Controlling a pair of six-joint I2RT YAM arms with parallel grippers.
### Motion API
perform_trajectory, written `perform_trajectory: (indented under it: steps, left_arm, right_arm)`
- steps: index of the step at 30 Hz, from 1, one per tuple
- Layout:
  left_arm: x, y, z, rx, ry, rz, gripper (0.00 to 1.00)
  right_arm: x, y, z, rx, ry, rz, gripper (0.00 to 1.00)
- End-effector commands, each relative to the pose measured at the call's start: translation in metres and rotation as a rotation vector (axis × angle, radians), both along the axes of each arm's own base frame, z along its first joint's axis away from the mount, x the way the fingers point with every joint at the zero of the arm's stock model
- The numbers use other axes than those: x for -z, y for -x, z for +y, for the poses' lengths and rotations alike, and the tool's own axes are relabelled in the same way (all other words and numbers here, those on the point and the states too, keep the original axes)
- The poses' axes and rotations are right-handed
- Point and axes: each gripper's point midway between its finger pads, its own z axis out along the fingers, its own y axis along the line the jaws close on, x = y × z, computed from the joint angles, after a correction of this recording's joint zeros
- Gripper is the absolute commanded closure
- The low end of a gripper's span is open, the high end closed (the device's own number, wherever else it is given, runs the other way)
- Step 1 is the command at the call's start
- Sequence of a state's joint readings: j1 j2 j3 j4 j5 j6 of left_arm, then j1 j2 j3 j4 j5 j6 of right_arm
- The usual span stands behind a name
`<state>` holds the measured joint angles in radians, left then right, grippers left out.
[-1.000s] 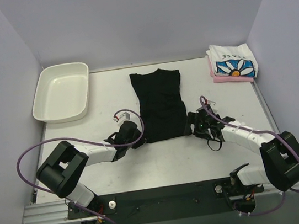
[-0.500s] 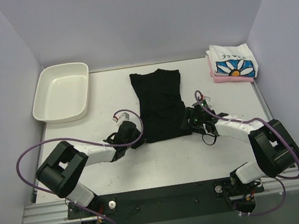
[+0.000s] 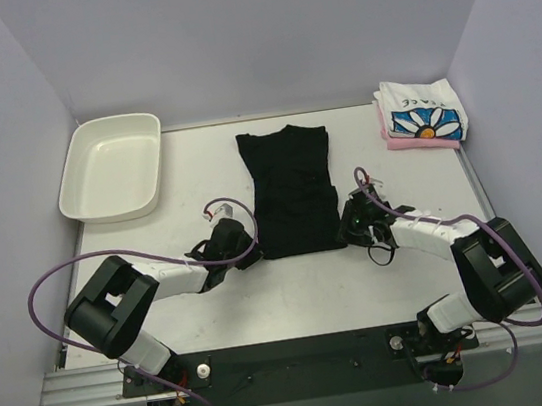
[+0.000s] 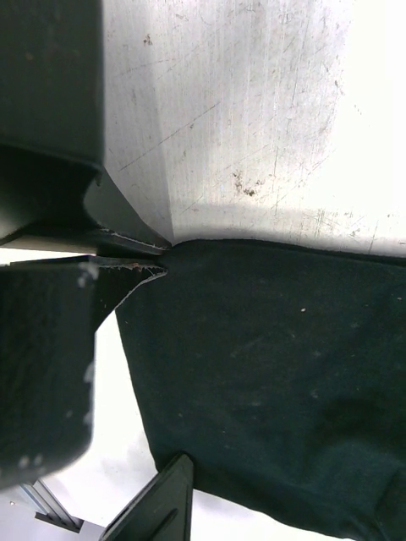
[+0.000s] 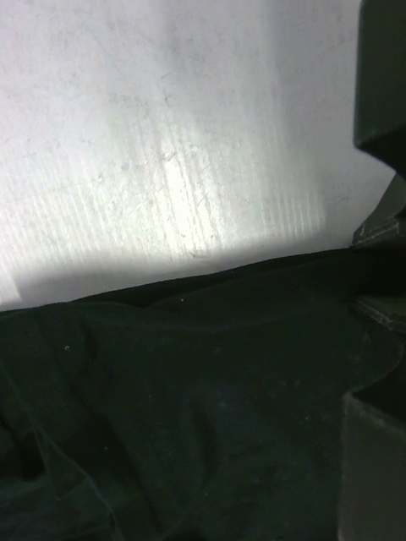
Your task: Fold and stack the t-shirts
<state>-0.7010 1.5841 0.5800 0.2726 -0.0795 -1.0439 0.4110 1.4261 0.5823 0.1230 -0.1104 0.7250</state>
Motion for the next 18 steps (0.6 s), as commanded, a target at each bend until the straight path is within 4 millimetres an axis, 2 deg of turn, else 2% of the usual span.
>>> perform_trajectory:
  steps: [1,5,6,8,15,18]
  left_arm:
    - [0.038,0.024,0.032,-0.005,-0.141,0.110,0.99]
    - [0.038,0.024,0.032,-0.006,-0.141,0.111,0.99]
    - [0.039,0.025,0.033,-0.006,-0.142,0.112,0.99]
    - [0.039,0.025,0.033,-0.008,-0.139,0.112,0.99]
    - [0.038,0.035,0.033,0.000,-0.126,0.116,1.00]
    - [0.034,0.045,0.031,0.010,-0.124,0.114,1.00]
  right_arm:
    - [0.007,0.022,-0.012,0.000,0.036,0.067,0.76]
    - [0.010,0.025,-0.013,0.004,0.038,0.072,0.87]
    - [0.009,0.025,-0.013,0.003,0.034,0.072,0.94]
    - [0.011,0.027,-0.014,0.007,0.035,0.079,1.00]
    - [0.010,0.031,-0.012,-0.002,0.033,0.078,1.00]
    - [0.008,0.041,-0.007,-0.023,0.037,0.077,1.00]
